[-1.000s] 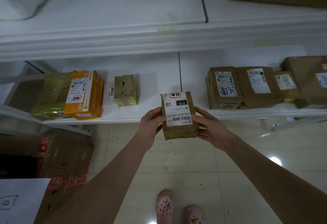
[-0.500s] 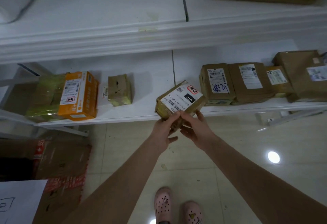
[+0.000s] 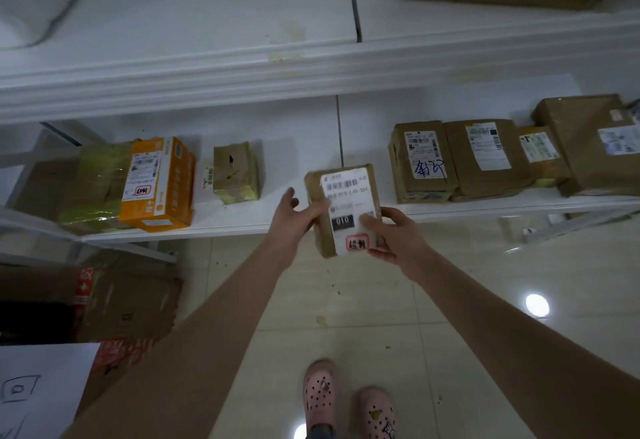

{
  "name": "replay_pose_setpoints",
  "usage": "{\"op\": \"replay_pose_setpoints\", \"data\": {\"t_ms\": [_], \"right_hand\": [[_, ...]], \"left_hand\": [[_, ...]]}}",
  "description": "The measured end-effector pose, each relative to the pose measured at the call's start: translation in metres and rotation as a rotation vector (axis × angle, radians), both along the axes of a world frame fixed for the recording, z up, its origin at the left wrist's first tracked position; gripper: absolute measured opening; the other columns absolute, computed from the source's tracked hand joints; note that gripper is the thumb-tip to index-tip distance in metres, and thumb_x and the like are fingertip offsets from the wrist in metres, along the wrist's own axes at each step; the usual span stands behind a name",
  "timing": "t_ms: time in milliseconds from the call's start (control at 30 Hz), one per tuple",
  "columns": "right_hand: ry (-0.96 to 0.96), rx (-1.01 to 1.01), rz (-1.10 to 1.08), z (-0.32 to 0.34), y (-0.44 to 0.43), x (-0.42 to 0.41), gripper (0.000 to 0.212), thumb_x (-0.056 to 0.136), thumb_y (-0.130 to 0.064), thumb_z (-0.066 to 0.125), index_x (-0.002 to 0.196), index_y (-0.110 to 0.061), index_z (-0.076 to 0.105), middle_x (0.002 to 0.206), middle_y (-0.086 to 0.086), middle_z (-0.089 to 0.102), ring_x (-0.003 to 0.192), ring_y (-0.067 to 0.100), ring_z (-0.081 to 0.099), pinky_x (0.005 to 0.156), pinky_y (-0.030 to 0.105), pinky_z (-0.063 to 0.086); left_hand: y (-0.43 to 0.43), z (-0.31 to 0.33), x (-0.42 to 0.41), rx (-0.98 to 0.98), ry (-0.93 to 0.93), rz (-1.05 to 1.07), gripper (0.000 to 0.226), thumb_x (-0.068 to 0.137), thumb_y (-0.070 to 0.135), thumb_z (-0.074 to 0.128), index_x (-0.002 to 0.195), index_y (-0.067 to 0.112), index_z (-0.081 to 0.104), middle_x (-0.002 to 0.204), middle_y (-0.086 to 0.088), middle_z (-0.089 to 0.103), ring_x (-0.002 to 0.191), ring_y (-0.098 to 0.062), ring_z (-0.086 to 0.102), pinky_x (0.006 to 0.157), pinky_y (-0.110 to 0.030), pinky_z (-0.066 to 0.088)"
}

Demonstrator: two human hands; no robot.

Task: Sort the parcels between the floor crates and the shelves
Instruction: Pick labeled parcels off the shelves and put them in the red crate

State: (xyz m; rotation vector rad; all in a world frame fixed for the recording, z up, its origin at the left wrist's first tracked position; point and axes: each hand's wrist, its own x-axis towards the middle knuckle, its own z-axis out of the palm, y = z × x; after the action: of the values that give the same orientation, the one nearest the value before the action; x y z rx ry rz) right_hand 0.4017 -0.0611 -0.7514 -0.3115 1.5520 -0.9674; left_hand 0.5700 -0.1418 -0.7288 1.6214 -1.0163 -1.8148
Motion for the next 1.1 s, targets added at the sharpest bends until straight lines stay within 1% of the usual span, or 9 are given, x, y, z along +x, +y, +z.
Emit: {"op": "replay_pose_setpoints", "data": {"t_ms": [100,233,300,400,567,667,800,967,1100], "right_hand": [[-0.006,0.039,-0.048,-0.005,-0.002,0.007,0.034,0.084,-0.028,0.071,0.114,-0.022,0.056,0.089,0.004,0.071,0.079,0.018,0.069,0.070,0.030,0.056],[0.075,0.040,-0.021,-0.001,-0.008,0.007,0.021,0.088,-0.029,0.066,0.108,-0.024,0.060,0.088,-0.006,0.070,0.066,0.004,0.065,0.055,0.018,0.047],[0.086,0.027,-0.030,0.000,-0.011,0.008,0.025,0.087,-0.020,0.068,0.111,-0.017,0.063,0.101,0.001,0.071,0.078,0.009,0.069,0.065,0.020,0.054],[0.136,0.041,-0.041,0.002,-0.013,0.011,0.033,0.084,-0.014,0.069,0.116,-0.010,0.063,0.111,0.008,0.069,0.096,0.024,0.067,0.090,0.038,0.054],[0.169,-0.004,0.021,0.010,-0.015,0.021,0.050,0.083,-0.001,0.064,0.127,-0.022,0.054,0.101,0.006,0.069,0.081,0.017,0.067,0.063,0.026,0.057],[0.179,0.004,0.076,0.013,-0.014,0.031,0.063,0.080,0.002,0.064,0.134,-0.026,0.048,0.103,0.007,0.067,0.087,0.023,0.068,0.076,0.038,0.058],[0.250,-0.001,0.159,0.020,-0.013,0.055,0.066,0.078,0.000,0.063,0.136,-0.025,0.045,0.101,0.002,0.064,0.086,0.016,0.065,0.070,0.030,0.055],[0.307,-0.025,0.335,0.026,-0.006,0.098,0.065,0.078,0.001,0.062,0.137,-0.018,0.043,0.113,0.003,0.063,0.086,0.015,0.062,0.071,0.029,0.054],[0.287,-0.061,0.493,0.026,0.006,0.141,0.060,0.078,0.002,0.061,0.133,-0.019,0.046,0.114,-0.001,0.063,0.083,0.009,0.062,0.067,0.026,0.052]], "left_hand": [[0.014,-0.002,-0.003,-0.055,-0.017,-0.163,0.056,0.086,0.004,0.063,0.138,0.015,0.046,0.133,-0.001,0.057,0.120,-0.024,0.055,0.106,-0.047,0.041],[0.023,-0.003,0.004,-0.037,0.046,-0.174,0.053,0.089,-0.003,0.054,0.133,0.028,0.050,0.111,0.020,0.066,0.105,-0.011,0.063,0.080,-0.030,0.055],[0.025,-0.005,0.007,-0.046,0.055,-0.152,0.054,0.090,-0.004,0.053,0.132,0.030,0.051,0.108,0.026,0.065,0.099,-0.006,0.064,0.073,-0.024,0.056],[0.030,-0.007,0.008,-0.064,0.060,-0.103,0.058,0.090,-0.005,0.052,0.134,0.031,0.050,0.127,0.014,0.060,0.107,-0.016,0.063,0.087,-0.037,0.055],[0.036,-0.006,0.017,-0.079,0.049,-0.085,0.060,0.090,-0.003,0.054,0.132,0.040,0.048,0.125,0.011,0.060,0.107,-0.015,0.063,0.082,-0.033,0.056],[0.040,-0.003,0.025,-0.076,0.014,-0.123,0.069,0.087,-0.008,0.053,0.140,0.035,0.043,0.125,0.006,0.060,0.115,-0.018,0.059,0.089,-0.038,0.054],[0.053,0.006,0.043,-0.048,-0.003,-0.104,0.085,0.080,-0.013,0.054,0.148,0.032,0.031,0.128,-0.005,0.059,0.118,-0.022,0.056,0.100,-0.045,0.047],[0.084,0.008,0.089,-0.025,0.008,0.026,0.087,0.077,-0.014,0.055,0.146,0.033,0.032,0.112,0.004,0.067,0.112,-0.023,0.060,0.086,-0.034,0.052],[0.114,0.007,0.135,0.011,0.002,0.172,0.078,0.083,-0.010,0.055,0.143,0.036,0.037,0.117,0.006,0.065,0.104,-0.015,0.063,0.084,-0.033,0.054]]}}
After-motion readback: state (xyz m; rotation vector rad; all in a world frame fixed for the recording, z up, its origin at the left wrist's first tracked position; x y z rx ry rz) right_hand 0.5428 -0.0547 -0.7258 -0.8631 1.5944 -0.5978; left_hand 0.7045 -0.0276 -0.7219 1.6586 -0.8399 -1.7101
